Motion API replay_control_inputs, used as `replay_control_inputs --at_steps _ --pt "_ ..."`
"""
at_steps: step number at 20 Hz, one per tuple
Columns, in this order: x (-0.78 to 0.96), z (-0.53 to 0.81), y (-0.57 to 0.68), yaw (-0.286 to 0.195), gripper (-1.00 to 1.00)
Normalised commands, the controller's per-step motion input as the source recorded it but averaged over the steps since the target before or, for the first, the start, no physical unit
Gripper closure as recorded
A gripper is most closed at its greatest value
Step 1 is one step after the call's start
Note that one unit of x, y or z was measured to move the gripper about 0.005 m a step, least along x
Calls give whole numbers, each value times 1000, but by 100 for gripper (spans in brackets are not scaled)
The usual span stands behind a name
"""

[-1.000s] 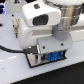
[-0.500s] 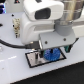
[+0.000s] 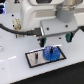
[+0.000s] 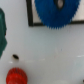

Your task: Insert the blue gear onto the right peg, followed by the red gear

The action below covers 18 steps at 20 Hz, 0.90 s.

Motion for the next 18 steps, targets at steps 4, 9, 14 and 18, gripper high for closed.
replay_control_inputs --at_steps 4,9,14,18 --pt "-616 6 339 0 -100" --pt "-581 3 371 0 -100" --pt "-459 -23 428 0 -100" --pt "-390 -105 400 0 -100"
